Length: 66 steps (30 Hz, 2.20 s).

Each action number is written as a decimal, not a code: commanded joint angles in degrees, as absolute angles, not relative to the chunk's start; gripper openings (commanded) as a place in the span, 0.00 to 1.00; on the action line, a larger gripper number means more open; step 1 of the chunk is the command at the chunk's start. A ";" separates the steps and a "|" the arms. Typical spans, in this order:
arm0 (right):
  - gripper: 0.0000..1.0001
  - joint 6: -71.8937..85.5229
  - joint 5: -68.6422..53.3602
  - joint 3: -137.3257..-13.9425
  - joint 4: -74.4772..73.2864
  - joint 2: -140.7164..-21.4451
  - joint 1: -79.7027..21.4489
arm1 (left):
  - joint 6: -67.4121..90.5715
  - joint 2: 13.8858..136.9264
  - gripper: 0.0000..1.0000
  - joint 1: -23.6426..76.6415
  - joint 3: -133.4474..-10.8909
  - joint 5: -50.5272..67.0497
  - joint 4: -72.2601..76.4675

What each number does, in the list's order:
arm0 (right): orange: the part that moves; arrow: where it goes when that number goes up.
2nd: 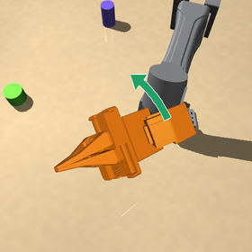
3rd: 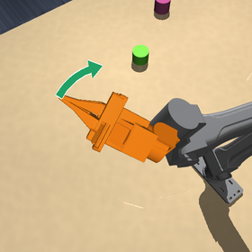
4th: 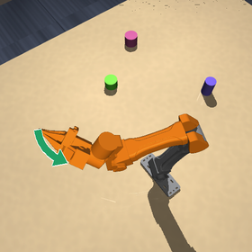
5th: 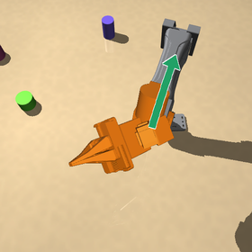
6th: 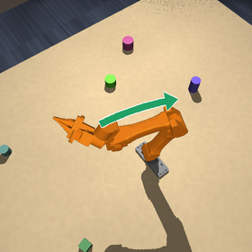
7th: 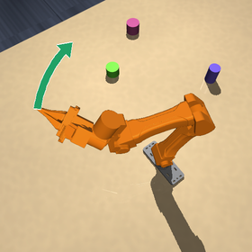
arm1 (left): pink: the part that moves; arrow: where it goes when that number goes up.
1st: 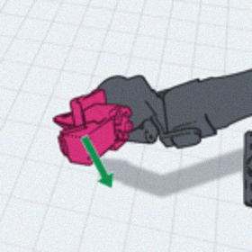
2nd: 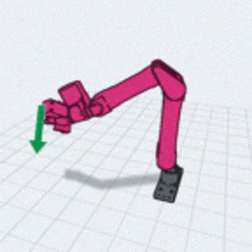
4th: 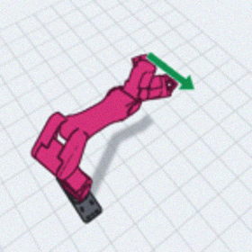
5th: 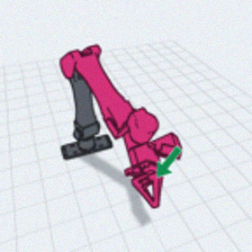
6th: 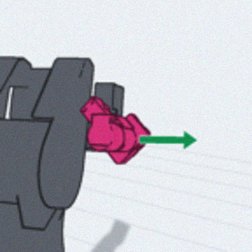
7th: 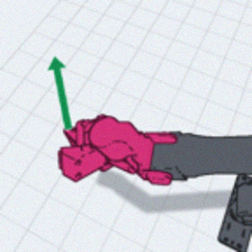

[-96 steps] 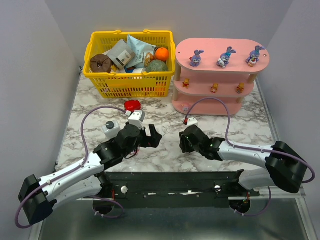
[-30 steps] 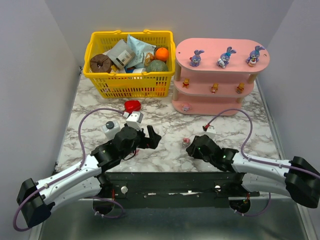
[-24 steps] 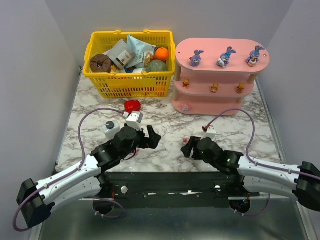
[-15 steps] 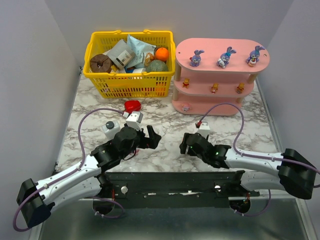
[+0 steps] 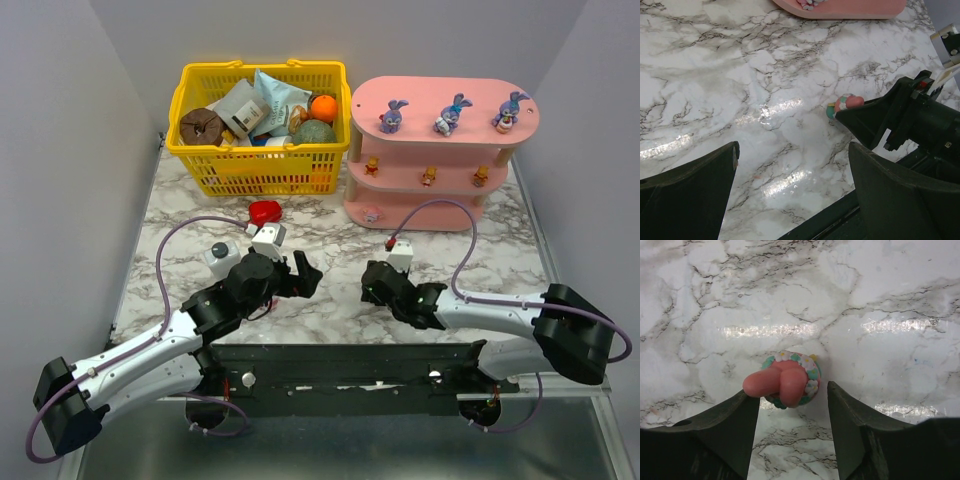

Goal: Place and organize the plastic toys onto the shelf

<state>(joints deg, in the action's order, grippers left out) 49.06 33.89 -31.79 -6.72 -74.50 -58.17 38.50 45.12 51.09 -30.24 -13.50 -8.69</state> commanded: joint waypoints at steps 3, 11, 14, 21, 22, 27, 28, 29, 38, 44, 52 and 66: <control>0.60 49.48 37.09 -34.45 -7.29 -77.34 -58.53 | 38.67 45.00 0.99 51.15 -29.97 -14.77 -8.00; 0.33 49.92 39.28 -35.16 -7.47 -77.26 -58.54 | 38.58 44.82 0.99 51.15 -29.88 -14.94 -8.09; 0.24 50.54 40.95 -35.16 -8.70 -76.91 -57.75 | 38.58 44.82 0.99 51.15 -29.88 -14.94 -8.09; 0.21 47.99 44.03 -34.10 -8.70 -72.52 -51.78 | 38.58 45.00 0.99 51.24 -29.97 -14.68 -7.91; 0.20 46.60 44.47 -34.10 -8.61 -70.86 -49.94 | 38.58 45.17 0.99 51.15 -29.97 -14.68 -7.91; 0.20 39.83 43.70 -33.84 -2.66 -67.15 -43.17 | 38.50 45.61 0.99 51.15 -30.15 -14.59 -7.74; 0.20 37.12 42.81 -33.66 -1.24 -66.89 -40.28 | 38.50 45.62 0.99 51.24 -30.23 -14.42 -7.73; 0.20 35.78 42.02 -33.58 -0.53 -66.54 -39.04 | 38.50 45.62 0.99 51.24 -30.23 -14.41 -7.65; 0.20 26.82 32.88 -35.33 12.38 -71.71 -30.24 | 38.41 45.62 0.99 51.24 -30.32 -14.76 -7.91; 0.20 24.96 29.09 -36.74 17.66 -77.42 -28.30 | 38.41 45.53 0.99 51.15 -30.23 -14.94 -8.09; 0.20 24.96 27.42 -37.62 21.71 -83.75 -26.20 | 38.41 45.61 0.99 51.15 -30.15 -15.03 -8.17; 0.20 24.52 27.16 -39.98 23.47 -90.26 -24.96 | 38.50 45.35 0.99 51.06 -30.06 -15.47 -8.61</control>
<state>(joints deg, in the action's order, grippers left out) 25.39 27.07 -37.32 21.85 -88.42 -25.36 38.48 45.60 51.09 -30.24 -13.69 -8.73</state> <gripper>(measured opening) 0.529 0.988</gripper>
